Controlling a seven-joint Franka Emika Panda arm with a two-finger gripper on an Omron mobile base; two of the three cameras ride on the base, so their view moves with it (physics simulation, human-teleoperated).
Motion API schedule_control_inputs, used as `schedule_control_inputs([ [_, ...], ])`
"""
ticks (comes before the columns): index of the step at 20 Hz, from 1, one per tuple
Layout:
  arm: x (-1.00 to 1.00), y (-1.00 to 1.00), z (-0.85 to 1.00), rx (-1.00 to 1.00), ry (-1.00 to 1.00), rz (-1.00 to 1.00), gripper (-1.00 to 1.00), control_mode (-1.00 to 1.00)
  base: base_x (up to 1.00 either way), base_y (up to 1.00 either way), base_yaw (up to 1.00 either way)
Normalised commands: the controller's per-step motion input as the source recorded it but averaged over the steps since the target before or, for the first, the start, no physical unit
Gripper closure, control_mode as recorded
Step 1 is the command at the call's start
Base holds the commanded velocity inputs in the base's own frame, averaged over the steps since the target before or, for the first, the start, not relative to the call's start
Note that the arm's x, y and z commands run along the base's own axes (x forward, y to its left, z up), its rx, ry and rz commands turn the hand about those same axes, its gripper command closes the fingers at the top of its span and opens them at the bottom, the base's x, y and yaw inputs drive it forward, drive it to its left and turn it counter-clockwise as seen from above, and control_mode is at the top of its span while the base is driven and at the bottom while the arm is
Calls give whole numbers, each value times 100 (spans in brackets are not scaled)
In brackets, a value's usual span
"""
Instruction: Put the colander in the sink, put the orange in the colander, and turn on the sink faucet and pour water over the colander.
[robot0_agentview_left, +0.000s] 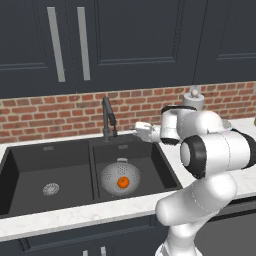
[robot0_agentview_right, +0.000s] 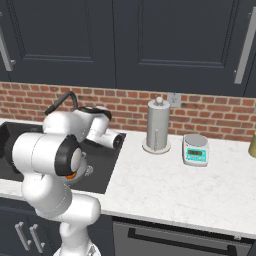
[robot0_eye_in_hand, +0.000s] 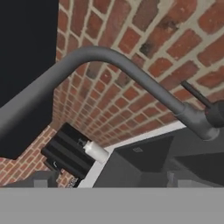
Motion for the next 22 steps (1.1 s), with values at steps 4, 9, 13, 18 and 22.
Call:
schedule_control_inputs([
  [4, 22, 33, 17, 0, 0, 0, -100, -100, 0, 0, 0],
  [9, 31, 15, 1, -1, 0, -2, -100, -100, 0, 0, 0],
  [13, 24, 1, 0, -5, 0, -2, -100, -100, 0, 0, 0],
  [18, 11, 0, 0, -9, 0, -2, -100, -100, 0, 0, 0],
  [22, 3, 0, 0, -13, 0, -3, -100, -100, 0, 0, 0],
])
